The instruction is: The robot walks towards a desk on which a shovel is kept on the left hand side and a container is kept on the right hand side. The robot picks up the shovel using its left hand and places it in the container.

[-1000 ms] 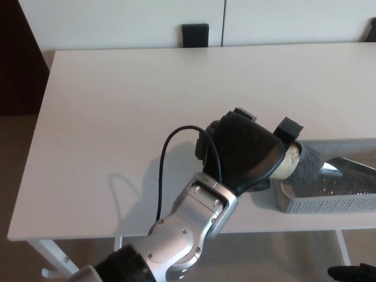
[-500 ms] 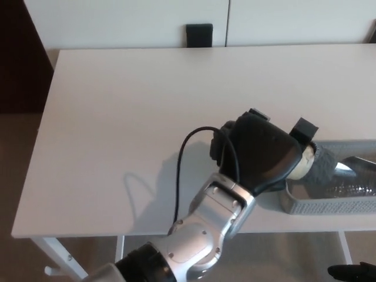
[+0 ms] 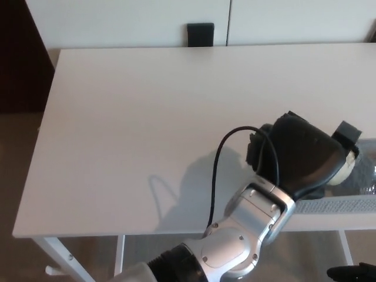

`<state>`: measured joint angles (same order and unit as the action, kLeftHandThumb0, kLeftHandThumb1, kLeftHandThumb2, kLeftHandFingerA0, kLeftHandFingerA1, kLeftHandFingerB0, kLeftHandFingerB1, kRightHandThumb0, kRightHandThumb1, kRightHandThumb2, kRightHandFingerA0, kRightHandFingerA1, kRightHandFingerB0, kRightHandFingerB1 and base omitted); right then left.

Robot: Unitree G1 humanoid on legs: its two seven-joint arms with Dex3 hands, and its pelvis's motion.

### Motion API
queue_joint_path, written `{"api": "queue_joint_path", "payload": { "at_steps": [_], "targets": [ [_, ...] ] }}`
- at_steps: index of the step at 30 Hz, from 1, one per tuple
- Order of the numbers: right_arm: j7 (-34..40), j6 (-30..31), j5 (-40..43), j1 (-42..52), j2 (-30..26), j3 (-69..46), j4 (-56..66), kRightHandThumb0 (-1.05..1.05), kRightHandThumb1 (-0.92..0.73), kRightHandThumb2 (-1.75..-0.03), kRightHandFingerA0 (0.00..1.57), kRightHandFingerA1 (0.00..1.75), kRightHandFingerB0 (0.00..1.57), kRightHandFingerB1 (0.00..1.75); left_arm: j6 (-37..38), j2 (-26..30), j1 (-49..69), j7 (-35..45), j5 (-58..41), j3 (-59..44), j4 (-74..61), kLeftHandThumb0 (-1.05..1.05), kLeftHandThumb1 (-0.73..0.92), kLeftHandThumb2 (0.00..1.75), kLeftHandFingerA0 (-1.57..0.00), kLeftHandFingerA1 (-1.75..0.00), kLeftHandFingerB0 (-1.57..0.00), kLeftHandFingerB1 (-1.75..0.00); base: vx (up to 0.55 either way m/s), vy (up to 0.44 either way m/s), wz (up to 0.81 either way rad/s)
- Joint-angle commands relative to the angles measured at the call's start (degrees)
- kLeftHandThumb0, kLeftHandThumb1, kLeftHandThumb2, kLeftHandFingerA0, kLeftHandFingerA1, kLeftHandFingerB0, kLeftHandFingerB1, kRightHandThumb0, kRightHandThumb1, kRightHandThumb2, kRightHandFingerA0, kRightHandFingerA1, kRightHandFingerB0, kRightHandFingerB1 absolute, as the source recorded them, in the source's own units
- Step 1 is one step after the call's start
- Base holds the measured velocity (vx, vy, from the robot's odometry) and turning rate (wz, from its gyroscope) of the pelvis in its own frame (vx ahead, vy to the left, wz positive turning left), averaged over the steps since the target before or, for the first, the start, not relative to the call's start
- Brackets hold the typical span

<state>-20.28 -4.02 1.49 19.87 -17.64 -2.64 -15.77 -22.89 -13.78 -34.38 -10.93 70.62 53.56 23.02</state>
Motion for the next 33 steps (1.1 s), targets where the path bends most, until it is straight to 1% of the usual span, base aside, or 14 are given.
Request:
{"api": "queue_joint_path", "payload": {
  "at_steps": [1,2,3,4,7,9,10,24,26,27,28,30,31,33],
  "targets": [
    [-1.1,-1.2,0.2,0.5,-1.2,-0.1,1.1,-0.49,-0.5,-0.81,0.57,0.6,0.35,0.49,-0.7,-1.3,-1.3,11.0,-0.2,1.7,-2.7,-1.05,0.86,0.72,0.0,0.0,0.0,-0.03,0.0,0.0,0.0],
    [-1.1,-0.2,0.7,0.5,-0.9,-0.3,1.3,-0.47,-0.48,-0.79,0.63,0.63,0.41,0.53,-1.2,-1.1,-1.0,12.1,0.1,1.8,-3.5,-1.03,0.69,1.05,0.0,0.0,0.0,-0.2,0.0,0.0,0.0],
    [-0.8,1.0,0.6,0.4,-0.9,-0.3,1.6,-0.39,-0.59,-0.57,0.71,0.55,0.5,0.46,-1.4,-0.7,-0.6,12.3,0.2,1.8,-4.4,-1.04,0.71,1.07,0.0,0.0,0.0,-0.17,0.0,0.0,0.0],
    [-0.6,2.2,0.6,0.3,-0.9,-0.4,2.0,-0.38,-0.6,-0.57,0.7,0.55,0.52,0.47,-1.6,-0.4,-0.5,12.6,0.4,1.7,-4.8,-1.05,0.88,0.71,0.0,0.0,0.0,0.0,0.0,0.0,0.0],
    [-0.6,1.7,0.4,0.5,-1.0,-0.4,1.9,-0.37,-0.6,-0.57,0.72,0.55,0.51,0.45,-1.3,0.7,-0.2,13.8,0.3,1.3,-6.1,-1.05,0.9,0.72,0.0,0.0,0.0,0.0,0.0,0.0,0.0],
    [-0.4,0.5,-0.5,0.2,-1.2,-0.1,1.1,-0.46,-0.49,-0.78,0.68,0.63,0.47,0.54,-0.3,2.3,0.4,13.2,0.0,0.9,-7.3,-1.05,0.92,0.74,0.0,0.0,0.0,0.0,0.0,0.0,0.0],
    [0.0,-0.1,-1.3,0.3,-1.4,0.3,0.8,-0.42,-0.59,-0.57,0.74,0.54,0.49,0.43,-0.2,2.8,0.6,14.0,0.2,1.0,-7.7,-1.05,0.92,0.73,0.0,0.0,0.0,0.0,0.0,0.0,0.0],
    [0.1,-0.7,-1.5,0.1,-0.9,0.8,0.6,-0.43,-0.57,-0.56,0.77,0.53,0.49,0.42,3.8,8.7,3.5,18.1,-3.2,-3.2,-23.2,-1.05,0.91,0.72,0.0,0.0,0.0,0.0,0.0,0.0,0.0],
    [0.9,0.7,-3.8,0.3,-2.1,1.7,1.1,-0.54,-0.55,-0.6,0.77,0.5,0.58,0.42,9.6,11.7,8.9,22.0,-15.9,-8.5,-39.5,-1.05,0.83,0.74,0.0,0.0,0.0,-0.21,0.0,0.0,0.0],
    [0.2,0.3,-4.3,0.5,-3.0,2.0,1.4,-0.52,-0.67,-0.6,0.73,0.48,0.64,0.45,10.2,12.4,10.3,24.1,-19.5,-10.1,-43.7,-1.05,0.63,1.04,0.0,-0.19,-0.03,-0.33,0.0,0.0,0.0],
    [-1.5,-1.9,-4.2,1.3,-4.4,2.2,1.5,-0.53,-0.7,-0.61,0.67,0.46,0.61,0.43,10.7,13.5,12.6,27.7,-25.8,-12.8,-50.5,-1.05,0.67,1.07,-0.2,-0.24,0.0,-0.37,0.0,0.0,0.0],
    [-3.1,-5.3,-0.2,1.6,-2.8,0.3,0.3,-0.47,-0.63,-0.59,0.69,0.49,0.57,0.43,9.9,14.5,15.2,34.5,-37.3,-17.8,-58.9,-0.98,0.63,1.04,-0.1,-0.36,0.0,-0.43,0.0,0.0,0.0],
    [-2.6,-1.8,0.9,1.8,-2.0,-0.3,1.8,-0.4,-0.58,-0.57,0.64,0.49,0.52,0.43,5.5,14.0,18.1,40.5,-45.7,-22.6,-65.8,-1.02,0.73,0.63,-0.19,-0.43,-0.24,-0.44,0.0,0.0,0.0],
    [-1.5,-1.3,0.0,0.7,-1.6,0.0,-0.4,-0.44,-0.49,-0.76,0.64,0.61,0.44,0.52,3.7,14.3,21.1,45.1,-57.7,-32.0,-72.1,-0.99,0.7,0.63,-0.31,-0.42,-0.33,-0.43,0.0,0.0,0.0]
  ]
}}
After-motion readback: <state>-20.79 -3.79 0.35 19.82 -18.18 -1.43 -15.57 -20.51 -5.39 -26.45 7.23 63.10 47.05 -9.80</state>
